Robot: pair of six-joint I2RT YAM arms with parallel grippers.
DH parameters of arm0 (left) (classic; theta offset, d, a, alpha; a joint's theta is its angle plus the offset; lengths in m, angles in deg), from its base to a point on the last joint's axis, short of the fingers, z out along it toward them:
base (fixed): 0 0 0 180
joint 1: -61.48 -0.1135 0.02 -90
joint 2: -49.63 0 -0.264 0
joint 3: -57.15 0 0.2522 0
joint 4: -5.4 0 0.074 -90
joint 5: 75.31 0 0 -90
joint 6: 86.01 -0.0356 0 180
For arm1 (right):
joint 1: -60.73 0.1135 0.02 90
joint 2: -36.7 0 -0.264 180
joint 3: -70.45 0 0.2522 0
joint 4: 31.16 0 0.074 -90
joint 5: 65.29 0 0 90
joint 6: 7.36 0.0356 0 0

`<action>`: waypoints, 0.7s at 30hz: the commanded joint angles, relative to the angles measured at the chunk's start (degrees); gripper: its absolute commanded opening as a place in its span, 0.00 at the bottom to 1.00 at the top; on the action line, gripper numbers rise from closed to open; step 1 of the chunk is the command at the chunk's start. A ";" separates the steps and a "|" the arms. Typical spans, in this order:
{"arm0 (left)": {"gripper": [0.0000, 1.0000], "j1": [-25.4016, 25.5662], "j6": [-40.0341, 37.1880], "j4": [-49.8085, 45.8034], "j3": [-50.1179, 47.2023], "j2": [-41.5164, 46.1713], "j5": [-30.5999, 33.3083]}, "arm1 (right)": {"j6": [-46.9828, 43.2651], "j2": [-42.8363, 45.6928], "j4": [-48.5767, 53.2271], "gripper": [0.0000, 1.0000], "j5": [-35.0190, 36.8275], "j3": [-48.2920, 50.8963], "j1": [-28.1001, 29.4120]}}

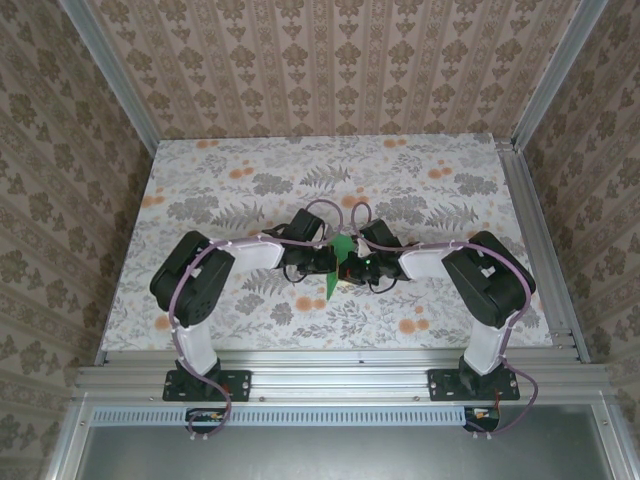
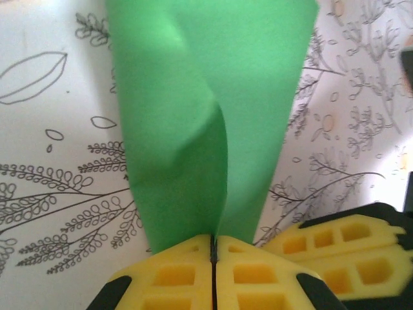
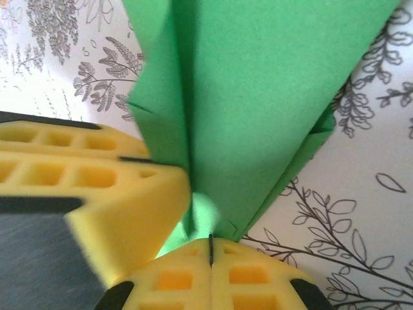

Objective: Fold a paper plane with a square sheet of paper (pick it up from the middle)

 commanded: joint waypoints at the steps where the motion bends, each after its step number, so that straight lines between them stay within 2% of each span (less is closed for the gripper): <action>1: 0.08 -0.51 -0.94 -0.04 -1.33 -1.59 0.76 | 2.21 0.61 -0.16 0.04 0.29 2.41 -0.27; 11: 0.08 -1.41 -2.11 -0.59 -2.14 -1.22 0.60 | 7.04 2.57 -3.41 0.04 -0.92 3.57 -1.85; 16: 0.08 -1.57 -2.36 -0.59 -2.10 -1.23 0.12 | 7.07 4.58 -1.82 0.08 -0.52 3.85 -4.10; 21: 0.08 -1.50 -2.80 -1.13 -1.39 -1.32 0.05 | 8.74 2.76 -5.14 0.10 -2.07 3.42 -4.89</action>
